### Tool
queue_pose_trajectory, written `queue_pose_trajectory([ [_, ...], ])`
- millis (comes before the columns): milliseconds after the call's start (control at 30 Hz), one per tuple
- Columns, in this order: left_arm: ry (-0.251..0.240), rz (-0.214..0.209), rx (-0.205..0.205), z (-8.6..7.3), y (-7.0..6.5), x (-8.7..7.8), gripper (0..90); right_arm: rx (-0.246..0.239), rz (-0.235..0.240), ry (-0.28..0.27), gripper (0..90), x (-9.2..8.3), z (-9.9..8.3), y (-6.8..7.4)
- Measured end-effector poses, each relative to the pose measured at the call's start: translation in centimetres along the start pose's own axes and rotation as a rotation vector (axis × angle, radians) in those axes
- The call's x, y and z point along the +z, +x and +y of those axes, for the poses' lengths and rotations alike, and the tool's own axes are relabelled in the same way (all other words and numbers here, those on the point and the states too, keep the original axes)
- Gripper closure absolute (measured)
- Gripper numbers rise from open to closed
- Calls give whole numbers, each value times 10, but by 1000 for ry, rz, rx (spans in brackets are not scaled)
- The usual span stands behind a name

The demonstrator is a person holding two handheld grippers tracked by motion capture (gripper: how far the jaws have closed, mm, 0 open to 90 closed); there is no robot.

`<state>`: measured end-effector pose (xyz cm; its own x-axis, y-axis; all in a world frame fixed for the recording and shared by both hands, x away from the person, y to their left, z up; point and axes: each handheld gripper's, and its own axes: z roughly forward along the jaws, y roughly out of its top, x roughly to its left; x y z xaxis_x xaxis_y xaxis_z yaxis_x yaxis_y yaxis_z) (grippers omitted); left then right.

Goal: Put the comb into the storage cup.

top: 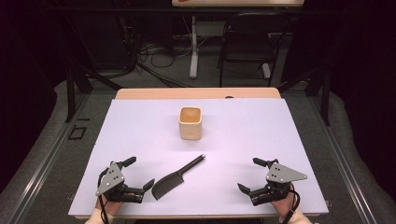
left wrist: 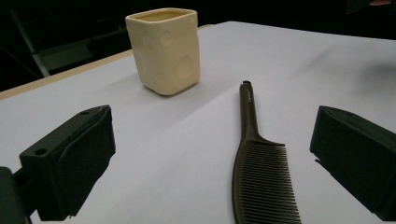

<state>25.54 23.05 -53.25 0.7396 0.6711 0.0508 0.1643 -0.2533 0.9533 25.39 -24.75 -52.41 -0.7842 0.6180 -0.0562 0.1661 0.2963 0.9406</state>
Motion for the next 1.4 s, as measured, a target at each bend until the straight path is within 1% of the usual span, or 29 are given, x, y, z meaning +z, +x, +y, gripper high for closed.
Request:
queue_pose_trajectory([
  [67,3,1,-12,1,0,0,2,-1,2,2,0,0,0,0],
  [167,0,4,-14,4,-1,2,2,-4,2,6,0,1,0,0],
  [267,6,-4,-13,7,-2,6,2,-4,-4,4,0,0,0,0],
  [300,1,-2,-13,8,-2,7,2,2,-1,7,0,0,-1,0],
  [433,25,-17,-14,13,-3,13,2,-1,-1,11,0,1,-1,0],
  [567,44,-22,-8,18,-4,16,1,-1,0,11,0,1,-1,0],
  [633,54,-1,-1,20,-7,19,0,1,1,12,0,1,-1,0],
  [700,62,-3,-1,23,-8,22,0,-6,2,15,0,3,0,0],
  [733,69,-3,-1,27,-8,25,0,-8,3,14,0,3,0,0],
  [800,73,-8,-2,28,-7,27,0,-6,3,18,0,3,0,0],
  [833,77,-3,1,29,-8,29,0,-6,3,18,0,3,0,0],
  [867,87,-9,0,31,-7,34,0,-2,4,16,0,3,0,0],
  [900,87,-9,0,31,-7,34,0,-2,4,16,0,3,0,0],
  [933,99,-11,1,33,-7,39,0,0,5,17,0,3,0,0],
  [967,99,-11,1,33,-7,39,0,-1,6,20,0,3,0,0],
  [1100,115,-21,4,38,-9,48,0,-8,7,21,0,4,0,0],
  [1200,122,-17,11,42,-9,54,0,4,7,22,0,4,-1,0],
  [1300,130,-2,18,44,-10,60,0,1,8,22,0,3,-1,-1],
  [1400,140,-6,18,46,-11,66,0,0,12,21,0,3,-1,0],
])
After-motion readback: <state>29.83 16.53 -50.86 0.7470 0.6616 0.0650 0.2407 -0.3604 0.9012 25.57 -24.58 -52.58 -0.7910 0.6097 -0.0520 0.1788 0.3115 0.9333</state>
